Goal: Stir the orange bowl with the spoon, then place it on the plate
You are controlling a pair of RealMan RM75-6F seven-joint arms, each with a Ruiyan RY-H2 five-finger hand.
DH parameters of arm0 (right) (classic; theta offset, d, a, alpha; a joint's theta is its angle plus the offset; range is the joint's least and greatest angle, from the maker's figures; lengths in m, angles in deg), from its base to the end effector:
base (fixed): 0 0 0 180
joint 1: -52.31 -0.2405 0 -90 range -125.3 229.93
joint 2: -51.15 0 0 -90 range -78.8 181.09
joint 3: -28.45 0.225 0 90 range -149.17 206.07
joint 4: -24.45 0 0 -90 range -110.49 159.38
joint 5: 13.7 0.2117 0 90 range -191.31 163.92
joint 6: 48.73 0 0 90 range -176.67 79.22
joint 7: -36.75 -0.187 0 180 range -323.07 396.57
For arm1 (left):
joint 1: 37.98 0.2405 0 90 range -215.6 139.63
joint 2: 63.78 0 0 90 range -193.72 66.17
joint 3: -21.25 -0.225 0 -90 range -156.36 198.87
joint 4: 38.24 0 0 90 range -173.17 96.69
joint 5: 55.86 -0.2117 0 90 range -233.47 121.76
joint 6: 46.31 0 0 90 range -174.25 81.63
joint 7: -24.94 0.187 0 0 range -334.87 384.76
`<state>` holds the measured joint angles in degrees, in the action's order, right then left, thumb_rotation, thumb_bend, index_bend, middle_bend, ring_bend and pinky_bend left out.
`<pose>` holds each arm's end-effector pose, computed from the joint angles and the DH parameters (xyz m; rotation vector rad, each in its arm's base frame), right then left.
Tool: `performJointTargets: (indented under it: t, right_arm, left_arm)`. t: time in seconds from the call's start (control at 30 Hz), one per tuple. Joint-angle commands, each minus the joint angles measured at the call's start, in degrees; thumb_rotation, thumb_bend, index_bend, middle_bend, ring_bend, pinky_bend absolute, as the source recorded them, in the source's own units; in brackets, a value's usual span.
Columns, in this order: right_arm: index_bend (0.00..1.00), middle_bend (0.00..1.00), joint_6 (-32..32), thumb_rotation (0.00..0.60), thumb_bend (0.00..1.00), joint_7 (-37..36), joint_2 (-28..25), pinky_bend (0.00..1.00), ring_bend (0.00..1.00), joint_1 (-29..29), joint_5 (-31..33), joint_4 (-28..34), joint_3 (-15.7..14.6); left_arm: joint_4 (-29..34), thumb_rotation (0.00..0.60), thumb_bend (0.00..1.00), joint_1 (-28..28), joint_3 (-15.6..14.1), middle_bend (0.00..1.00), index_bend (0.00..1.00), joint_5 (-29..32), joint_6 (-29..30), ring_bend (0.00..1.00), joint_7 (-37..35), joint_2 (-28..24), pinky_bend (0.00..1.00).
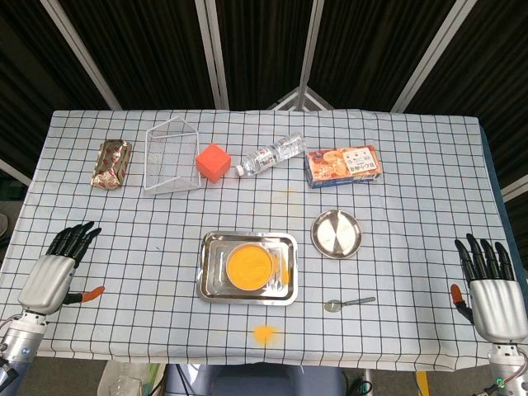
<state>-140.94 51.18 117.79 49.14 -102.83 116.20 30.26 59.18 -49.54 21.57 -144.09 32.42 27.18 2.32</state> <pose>-0.2710 -0.2085 0.1462 1.4089 -0.6576 0.8066 -0.2384 0.2373 0.0962 -1.5688 -0.9854 -0.9760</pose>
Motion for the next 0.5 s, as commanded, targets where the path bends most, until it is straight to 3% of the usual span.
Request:
performJointTargets:
  t: [0.03, 0.3, 0.5]
  right_arm:
    - [0.00, 0.00, 0.1, 0.600, 0.45, 0.0, 0.0, 0.00, 0.00, 0.1, -0.1, 0.0, 0.0]
    - [0.02, 0.00, 1.0, 0.600, 0.45, -0.6, 0.4, 0.00, 0.00, -0.4, -1.8, 1.0, -0.4]
    - [0.26, 0.00, 6.3, 0.600, 0.45, -1.3, 1.7, 0.00, 0.00, -2.6, -3.5, 5.6, -2.2]
  left_arm:
    - [0.0, 0.600, 0.00, 0.0, 0.0, 0.00, 0.00, 0.0, 0.1, 0.00, 0.0, 0.0, 0.02]
    - [0.0, 0.600, 0.00, 0.2, -0.1, 0.00, 0.00, 0.0, 0.2, 0.00, 0.5, 0.0, 0.02]
    - [0.2, 0.600, 0.00, 0.2, 0.1, 0.00, 0.00, 0.6, 0.1, 0.00, 0.3, 0.0, 0.02]
